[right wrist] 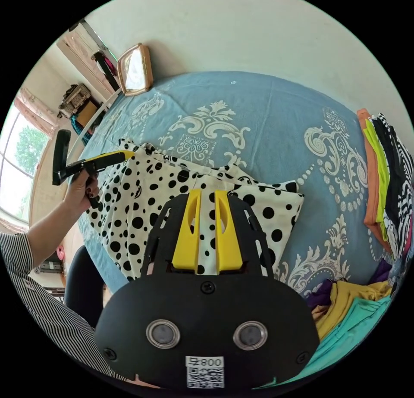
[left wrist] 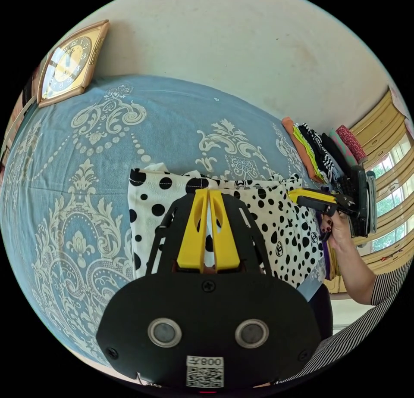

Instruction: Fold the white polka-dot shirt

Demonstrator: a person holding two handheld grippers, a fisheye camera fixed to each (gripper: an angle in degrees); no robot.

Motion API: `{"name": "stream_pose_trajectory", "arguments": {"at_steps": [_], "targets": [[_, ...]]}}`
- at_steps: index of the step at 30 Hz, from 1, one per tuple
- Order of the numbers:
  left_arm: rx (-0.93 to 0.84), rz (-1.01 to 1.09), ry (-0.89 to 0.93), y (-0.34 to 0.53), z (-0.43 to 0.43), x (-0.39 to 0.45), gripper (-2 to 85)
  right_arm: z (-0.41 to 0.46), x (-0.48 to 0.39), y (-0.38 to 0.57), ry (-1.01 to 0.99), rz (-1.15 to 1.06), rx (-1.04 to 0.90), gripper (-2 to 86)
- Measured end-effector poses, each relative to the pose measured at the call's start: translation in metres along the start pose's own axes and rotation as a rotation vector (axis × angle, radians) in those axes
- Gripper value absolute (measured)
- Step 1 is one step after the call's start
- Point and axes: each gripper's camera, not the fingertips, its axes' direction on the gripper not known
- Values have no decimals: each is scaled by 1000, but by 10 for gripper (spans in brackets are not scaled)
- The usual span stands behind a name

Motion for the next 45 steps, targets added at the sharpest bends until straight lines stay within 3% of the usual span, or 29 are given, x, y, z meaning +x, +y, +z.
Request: {"name": "stream_pose_trajectory", "arguments": {"at_steps": [8,17,25,30,33,37,45], "targets": [[1,10,15,2,-1,-4,2,10,-10,-6,55,11,-29,23],[53,16,33,2,-16,-11,2,-40,-6,8,-30,58,99,4],[-30,-25,8,7,8,-36,5,-4,1,-1,10,95,-24,1],[48,-36,72,22,-17,-47,9,-32,-1,21,-17,90,66,0],[114,-35,82,35,-39,-54,9,-50,4,42,33,110,115,0],[23,-49,-79,42,-32,-68,4,-32,20,56,134,141,41,0],[26,-67,-61,54,-44,-90,2,-28,32,68,224,173,13,0]]}}
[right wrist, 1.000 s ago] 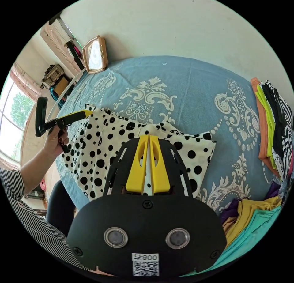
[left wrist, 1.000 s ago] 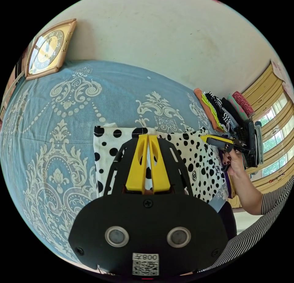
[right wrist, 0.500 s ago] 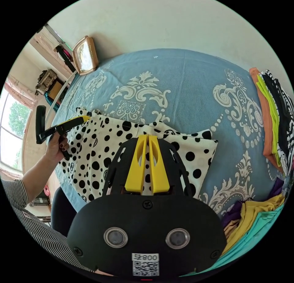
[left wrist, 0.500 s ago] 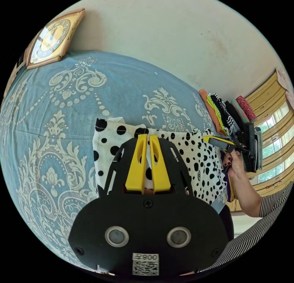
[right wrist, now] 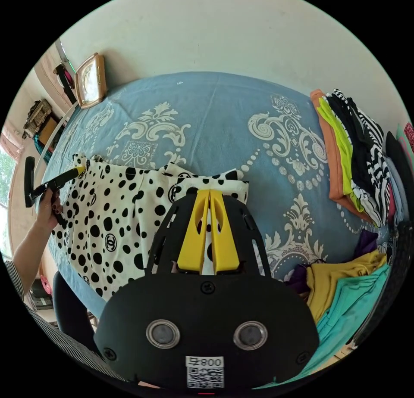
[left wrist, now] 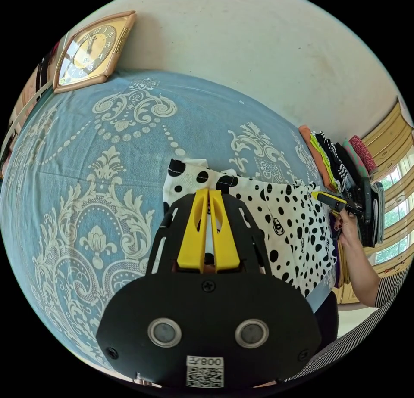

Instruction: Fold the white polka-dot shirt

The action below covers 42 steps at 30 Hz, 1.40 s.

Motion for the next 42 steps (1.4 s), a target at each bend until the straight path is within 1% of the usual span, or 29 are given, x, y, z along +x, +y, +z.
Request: {"name": "stream_pose_trajectory", "arguments": {"at_steps": [1,3,5,10,11,13,14,15,18,20,24,27,29,31,35,37,42], "targets": [[7,-16,12,2,-3,-5,2,2,7,4,-32,15,29,0],[14,-38,31,5,-7,-11,2,2,15,6,-71,49,20,0],[25,-54,46,10,-18,-14,1,-2,15,8,-69,60,18,0],[85,-36,72,28,-54,-18,1,-31,0,42,-71,-27,98,1],[53,-49,32,30,-52,-22,2,-29,-1,47,-60,-33,94,1],[-20,-60,-6,31,-43,-29,2,-3,0,57,-31,-35,1,1],[-21,-65,9,32,-44,-32,2,6,2,58,-34,-33,-30,1],[-18,-78,17,33,-47,-34,3,6,7,63,-62,-29,24,1],[22,-95,51,39,-77,-39,5,6,24,61,-140,2,-44,1],[24,-86,53,57,-106,-43,9,-5,30,69,-149,-1,-15,2],[-12,-135,73,106,-144,-58,23,-32,43,113,-158,8,13,5],[-67,-213,69,153,-163,-69,35,-42,51,162,-182,48,-12,12],[-64,-273,116,181,-174,-74,43,-44,54,192,-187,82,-30,21],[-89,-278,133,190,-176,-74,49,-41,55,227,-206,99,-71,35],[-179,-256,70,191,-175,-67,29,-33,65,263,-221,162,-84,49],[-179,-248,80,188,-181,-65,21,-24,71,275,-245,185,-77,53],[-161,-216,77,179,-207,-54,11,5,84,285,-222,217,-124,41]]}}
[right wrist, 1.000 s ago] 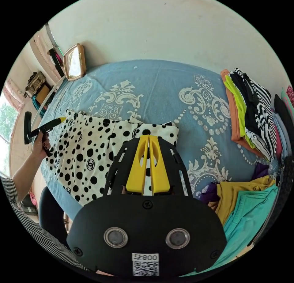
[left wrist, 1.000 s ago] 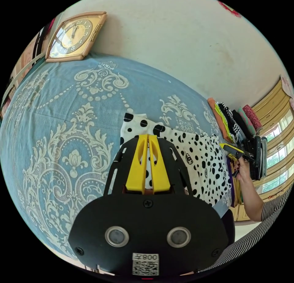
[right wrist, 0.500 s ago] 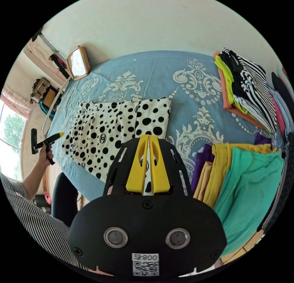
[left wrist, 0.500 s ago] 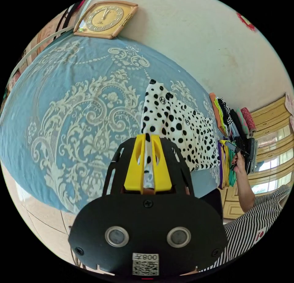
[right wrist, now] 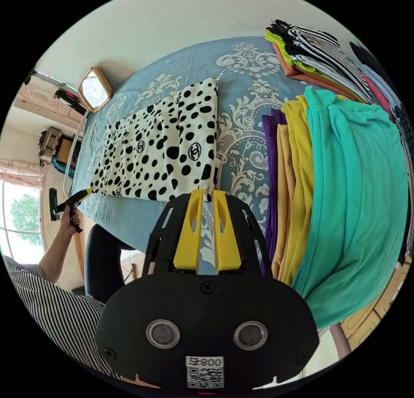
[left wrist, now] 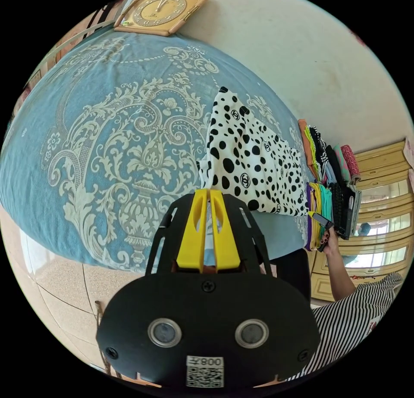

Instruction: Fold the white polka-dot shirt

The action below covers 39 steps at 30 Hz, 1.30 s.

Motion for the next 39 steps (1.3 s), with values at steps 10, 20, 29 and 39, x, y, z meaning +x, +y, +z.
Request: {"name": "stream_pose_trajectory", "arguments": {"at_steps": [10,20,29,39], "targets": [[33,-10,-3,-5,-40,23,8,14,37,8,-89,-27,-22,6],[-36,-48,-37,-7,-35,64,18,55,61,14,-175,6,-67,9],[-2,183,41,-6,-49,190,30,59,66,23,-144,24,-2,50],[-214,789,224,-23,55,471,71,98,69,14,-189,3,-65,27]]}}
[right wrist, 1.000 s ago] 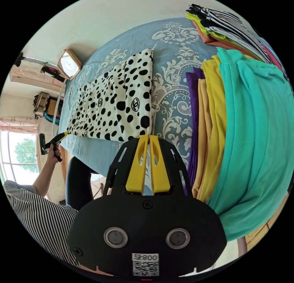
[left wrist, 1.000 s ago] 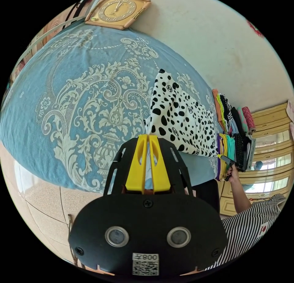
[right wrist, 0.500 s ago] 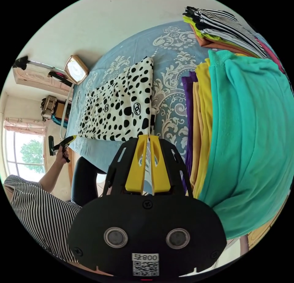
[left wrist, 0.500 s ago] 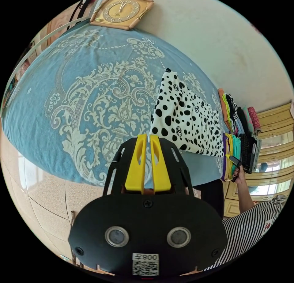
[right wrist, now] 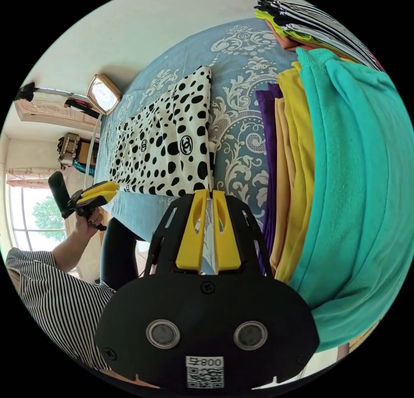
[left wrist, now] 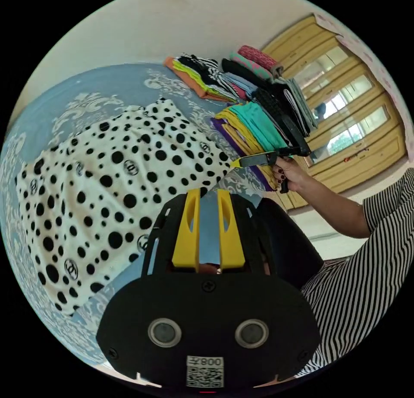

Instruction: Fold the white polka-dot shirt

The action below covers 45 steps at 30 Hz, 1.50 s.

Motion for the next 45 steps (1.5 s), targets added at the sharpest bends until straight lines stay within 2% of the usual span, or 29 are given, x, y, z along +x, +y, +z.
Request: {"name": "stream_pose_trajectory", "arguments": {"at_steps": [5,8,10,15,28,38,45], "targets": [[-115,251,-89,-93,67,87,77,-9,-11,-5,-62,-48,28,20],[-191,276,-211,-123,99,110,53,-6,-15,-10,-89,-71,7,19],[-198,252,-233,-135,105,116,31,-7,-18,-14,-40,-76,8,20],[-163,182,-176,-156,104,125,14,-16,-27,-42,89,-91,101,33],[-148,164,-117,-216,111,156,10,34,-37,-212,46,-64,87,73],[-128,140,-63,-253,115,165,8,47,-53,-254,82,-48,74,55],[-95,133,-29,-274,103,169,8,48,-61,-273,-15,-51,65,19]]}}
